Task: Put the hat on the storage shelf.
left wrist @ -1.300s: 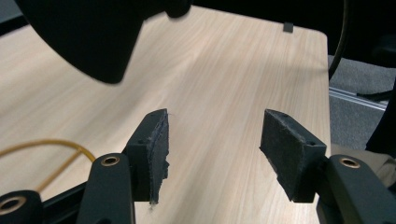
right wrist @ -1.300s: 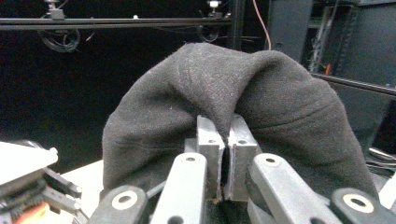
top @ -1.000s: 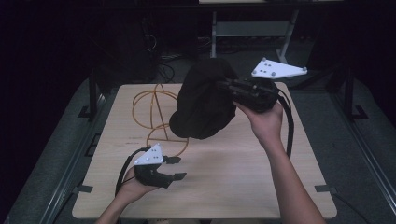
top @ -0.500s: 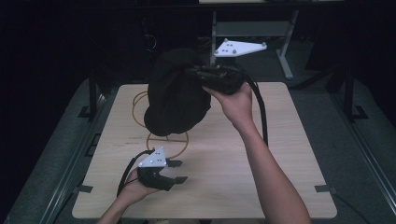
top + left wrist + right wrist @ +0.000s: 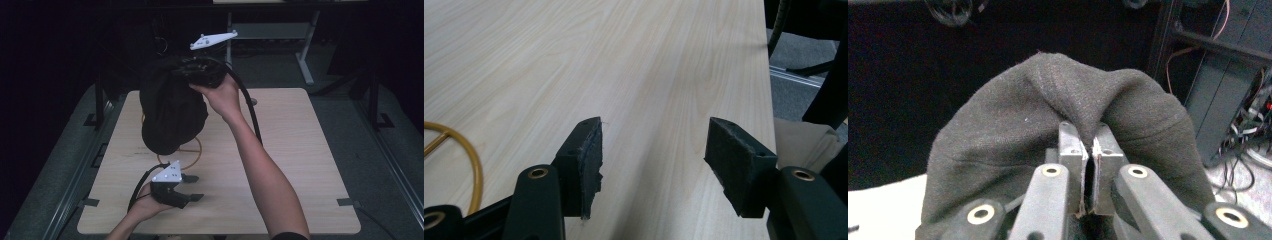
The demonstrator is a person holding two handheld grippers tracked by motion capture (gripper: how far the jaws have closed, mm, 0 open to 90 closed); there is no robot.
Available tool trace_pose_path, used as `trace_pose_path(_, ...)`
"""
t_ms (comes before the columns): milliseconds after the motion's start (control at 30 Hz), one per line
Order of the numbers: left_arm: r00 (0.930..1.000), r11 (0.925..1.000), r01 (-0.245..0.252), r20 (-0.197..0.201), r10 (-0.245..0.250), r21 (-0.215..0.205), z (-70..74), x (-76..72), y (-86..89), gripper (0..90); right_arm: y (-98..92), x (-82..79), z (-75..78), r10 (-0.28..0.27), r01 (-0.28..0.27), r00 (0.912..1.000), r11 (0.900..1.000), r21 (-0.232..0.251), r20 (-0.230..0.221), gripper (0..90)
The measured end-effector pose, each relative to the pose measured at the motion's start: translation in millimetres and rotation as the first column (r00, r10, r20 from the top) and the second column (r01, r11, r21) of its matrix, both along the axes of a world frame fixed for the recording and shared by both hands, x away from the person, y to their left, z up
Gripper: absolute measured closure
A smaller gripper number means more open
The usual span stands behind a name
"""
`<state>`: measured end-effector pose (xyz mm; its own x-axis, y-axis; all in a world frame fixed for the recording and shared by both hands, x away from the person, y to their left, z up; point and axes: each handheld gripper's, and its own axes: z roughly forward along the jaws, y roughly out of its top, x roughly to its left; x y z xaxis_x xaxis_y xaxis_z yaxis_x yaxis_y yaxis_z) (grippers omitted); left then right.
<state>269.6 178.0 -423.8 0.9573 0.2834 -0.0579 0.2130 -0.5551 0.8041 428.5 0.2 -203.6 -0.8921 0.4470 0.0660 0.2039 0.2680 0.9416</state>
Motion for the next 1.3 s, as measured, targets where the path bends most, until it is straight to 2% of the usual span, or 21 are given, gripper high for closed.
trace_pose_path(67,1.0,1.0,0.004,-0.001,-0.004,-0.004,-0.9,-0.5,-1.3,39.5,7.7,6.7,-4.6,0.001,-0.001,0.9999,1.0,-0.024,-0.011,86.5)
trace_pose_path(300,0.9993,0.9993,0.036,0.002,-0.036,0.009,-2.7,-4.6,-9.4,39.3,29.0,24.8,-10.6,0.002,-0.005,0.9979,0.999,-0.043,-0.064,85.7)
trace_pose_path(500,0.999,0.999,0.044,-0.002,-0.044,0.005,-3.9,-5.6,-12.0,39.2,42.0,30.5,-16.1,-0.004,0.0,0.9978,0.998,-0.057,-0.066,85.3)
trace_pose_path(600,0.9979,0.9978,0.064,0.004,-0.064,0.019,-4.6,-7.8,-15.3,39.2,55.7,34.2,-26.3,-0.003,-0.004,0.9967,0.996,-0.084,-0.081,84.6)
trace_pose_path(633,0.9975,0.9973,0.07,0.005,-0.071,0.02,-4.7,-8.5,-16.4,39.2,59.7,35.0,-29.5,-0.001,-0.008,0.9958,0.996,-0.094,-0.092,82.7)
trace_pose_path(733,0.9963,0.9958,0.085,0.011,-0.085,0.035,-4.9,-10.8,-18.9,39.2,68.7,38.0,-37.3,0.019,-0.039,0.9882,0.991,-0.13,-0.152,68.4)
trace_pose_path(833,0.9951,0.9942,0.098,0.01,-0.099,0.043,-5.2,-13.1,-20.7,39.0,73.1,37.3,-42.5,0.023,-0.049,0.9878,0.984,-0.173,-0.154,58.0)
trace_pose_path(967,0.9953,0.9947,0.096,0.014,-0.096,0.038,-4.4,-13.2,-19.7,38.6,70.9,34.2,-43.2,0.03,-0.052,0.9897,0.986,-0.156,-0.14,50.7)
trace_pose_path(1033,0.9957,0.995,0.092,0.012,-0.092,0.039,-4.5,-13.1,-19.4,38.0,69.8,33.0,-42.8,0.031,-0.052,0.9885,0.988,-0.146,-0.148,47.9)
trace_pose_path(1067,0.9959,0.9951,0.089,0.014,-0.089,0.044,-5.1,-12.3,-18.9,37.7,66.9,31.5,-41.8,0.036,-0.055,0.988,0.991,-0.125,-0.15,44.7)
trace_pose_path(1133,0.996,0.9954,0.087,0.016,-0.088,0.04,-5.8,-11.8,-18.9,36.7,64.9,30.4,-40.6,0.038,-0.057,0.9883,0.991,-0.123,-0.148,42.9)
trace_pose_path(1200,0.9966,0.996,0.079,0.02,-0.08,0.041,-5.6,-11.7,-18.5,35.8,59.7,26.7,-36.8,0.038,-0.053,0.9901,0.992,-0.111,-0.135,38.6)
trace_pose_path(1300,0.9971,0.9966,0.073,0.02,-0.074,0.037,-5.1,-12.1,-17.0,34.9,53.2,21.9,-31.6,0.034,-0.044,0.991,0.996,-0.078,-0.13,36.7)
